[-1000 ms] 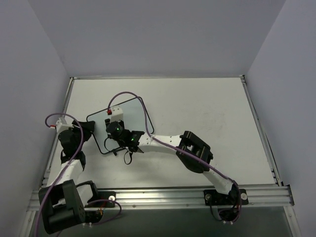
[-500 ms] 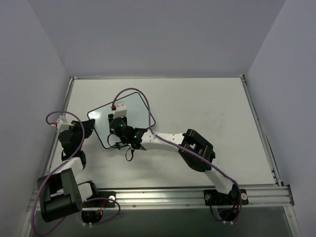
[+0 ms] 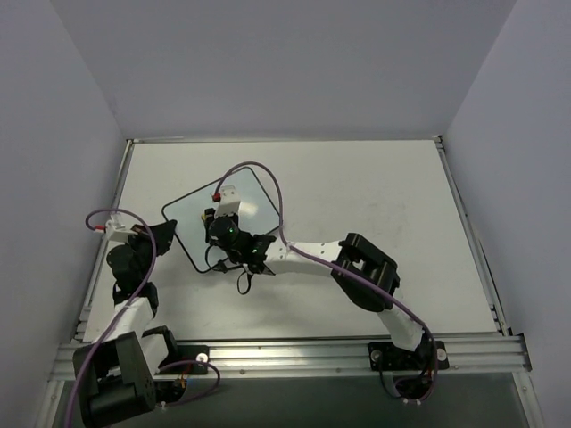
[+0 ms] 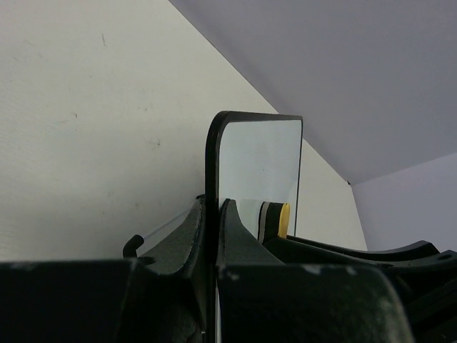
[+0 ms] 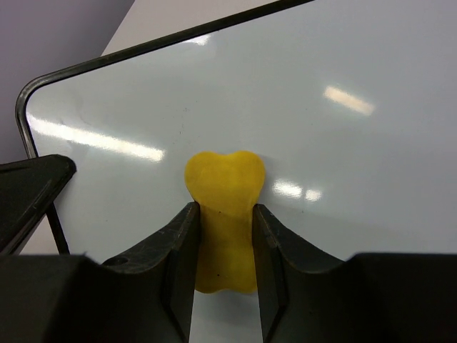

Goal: Erase the whiteboard

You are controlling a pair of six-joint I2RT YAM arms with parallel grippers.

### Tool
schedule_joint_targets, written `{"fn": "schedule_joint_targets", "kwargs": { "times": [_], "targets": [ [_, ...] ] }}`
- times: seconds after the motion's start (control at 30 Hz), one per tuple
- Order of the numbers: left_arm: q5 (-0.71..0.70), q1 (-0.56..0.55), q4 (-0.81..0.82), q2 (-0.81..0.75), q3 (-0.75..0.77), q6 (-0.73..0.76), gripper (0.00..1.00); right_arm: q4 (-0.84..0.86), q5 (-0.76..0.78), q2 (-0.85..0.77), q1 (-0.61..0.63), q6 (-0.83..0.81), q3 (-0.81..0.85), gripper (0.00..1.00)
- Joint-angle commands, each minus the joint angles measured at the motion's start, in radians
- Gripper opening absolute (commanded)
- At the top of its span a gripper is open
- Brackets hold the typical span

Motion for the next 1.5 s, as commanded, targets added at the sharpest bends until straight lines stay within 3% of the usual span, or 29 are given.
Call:
{"fn": "schedule_joint_targets", "kwargs": {
  "times": [0.0, 0.33, 0.53, 0.73, 1.23, 1.47],
  "targets": [
    [0.006, -0.001, -0.070, -0.091, -0.023, 0.082, 0.02, -0.117, -0.056, 0.026, -0.038, 0.016, -0.057, 0.00],
    [-0.002, -0.013, -0.167, -0.211, -0.040, 0.091, 0.02, -0.232, -0.097, 0.127, -0.010, -0.015, 0.225, 0.00],
    [-0.014, -0.019, -0.192, -0.241, -0.040, 0.097, 0.02, -0.258, -0.123, 0.161, 0.006, -0.006, 0.296, 0.00],
    [-0.016, -0.021, -0.192, -0.241, -0.040, 0.100, 0.02, -0.207, -0.130, 0.127, -0.030, 0.040, 0.172, 0.00],
    [-0.030, -0.028, -0.210, -0.255, -0.036, 0.108, 0.02, -0.019, -0.101, -0.031, -0.167, 0.154, -0.342, 0.00],
    [-0.042, -0.030, -0.229, -0.268, -0.035, 0.109, 0.02, 0.017, -0.065, -0.051, -0.182, 0.183, -0.421, 0.00]
  ]
}}
